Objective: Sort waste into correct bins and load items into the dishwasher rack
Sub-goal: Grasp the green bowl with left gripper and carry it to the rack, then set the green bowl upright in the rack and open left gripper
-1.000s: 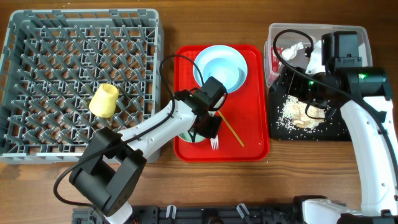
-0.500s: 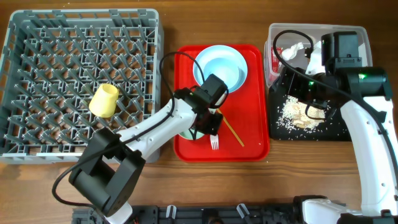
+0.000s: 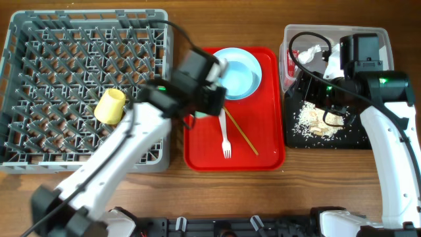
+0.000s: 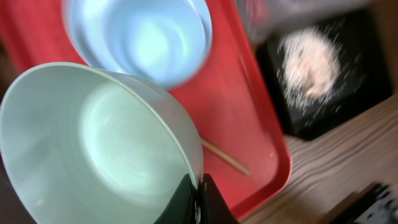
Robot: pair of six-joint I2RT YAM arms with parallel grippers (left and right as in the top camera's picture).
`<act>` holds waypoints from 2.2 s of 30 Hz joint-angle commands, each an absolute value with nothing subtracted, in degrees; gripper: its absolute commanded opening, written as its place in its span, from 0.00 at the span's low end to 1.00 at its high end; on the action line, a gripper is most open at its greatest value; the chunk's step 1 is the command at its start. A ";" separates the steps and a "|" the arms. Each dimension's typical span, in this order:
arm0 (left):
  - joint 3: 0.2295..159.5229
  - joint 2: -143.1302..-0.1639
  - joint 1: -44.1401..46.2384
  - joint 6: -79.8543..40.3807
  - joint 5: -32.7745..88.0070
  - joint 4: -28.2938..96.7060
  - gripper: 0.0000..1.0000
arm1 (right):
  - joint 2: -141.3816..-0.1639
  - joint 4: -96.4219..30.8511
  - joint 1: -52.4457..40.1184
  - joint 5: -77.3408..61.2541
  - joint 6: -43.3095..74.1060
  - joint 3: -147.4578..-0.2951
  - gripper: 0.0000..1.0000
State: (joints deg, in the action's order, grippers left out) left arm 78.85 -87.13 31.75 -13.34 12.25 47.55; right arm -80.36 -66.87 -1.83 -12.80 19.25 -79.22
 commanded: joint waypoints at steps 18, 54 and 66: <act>80.27 -94.35 -14.57 -1.67 63.42 47.18 0.04 | -80.25 -67.13 -1.63 -11.62 19.62 -79.40 0.84; 80.27 -103.35 -38.94 -1.93 62.87 47.66 1.00 | -80.25 -67.55 -1.63 -11.62 19.51 -79.40 0.84; 80.27 -88.77 -22.41 -2.02 45.60 48.86 1.00 | -80.25 -68.45 -1.63 -4.29 25.71 -79.40 0.86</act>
State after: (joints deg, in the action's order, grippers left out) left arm 79.26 -93.06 -30.87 -2.61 57.32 48.80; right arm -80.36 -67.85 -1.83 -10.63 21.21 -79.22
